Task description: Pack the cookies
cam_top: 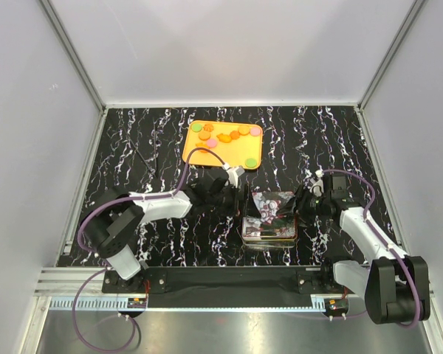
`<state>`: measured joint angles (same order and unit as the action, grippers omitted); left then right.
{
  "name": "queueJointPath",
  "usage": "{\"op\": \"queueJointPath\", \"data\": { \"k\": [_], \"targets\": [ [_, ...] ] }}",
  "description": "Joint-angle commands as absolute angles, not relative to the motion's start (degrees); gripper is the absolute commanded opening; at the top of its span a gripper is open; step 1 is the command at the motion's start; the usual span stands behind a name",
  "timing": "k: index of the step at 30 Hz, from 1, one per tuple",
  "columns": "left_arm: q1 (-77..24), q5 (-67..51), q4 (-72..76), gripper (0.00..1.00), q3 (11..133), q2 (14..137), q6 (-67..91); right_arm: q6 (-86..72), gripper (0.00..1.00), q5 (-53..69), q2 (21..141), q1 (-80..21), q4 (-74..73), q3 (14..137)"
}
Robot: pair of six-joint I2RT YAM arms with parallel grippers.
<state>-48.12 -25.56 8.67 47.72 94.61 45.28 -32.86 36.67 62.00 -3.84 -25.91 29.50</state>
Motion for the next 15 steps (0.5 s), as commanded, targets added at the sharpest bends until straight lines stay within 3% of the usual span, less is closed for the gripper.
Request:
{"op": "queueJointPath", "data": {
  "k": [1,15],
  "targets": [
    [-48.52,-26.72,9.67,0.91,50.71,95.1,44.12,-32.96,0.58,31.83,60.03,-3.52,-29.53,32.52],
    [-48.69,-27.07,7.91,0.91,52.03,96.5,43.33,-33.92,0.59,27.95,58.8,-3.52,-34.36,34.72]
  ]
}}
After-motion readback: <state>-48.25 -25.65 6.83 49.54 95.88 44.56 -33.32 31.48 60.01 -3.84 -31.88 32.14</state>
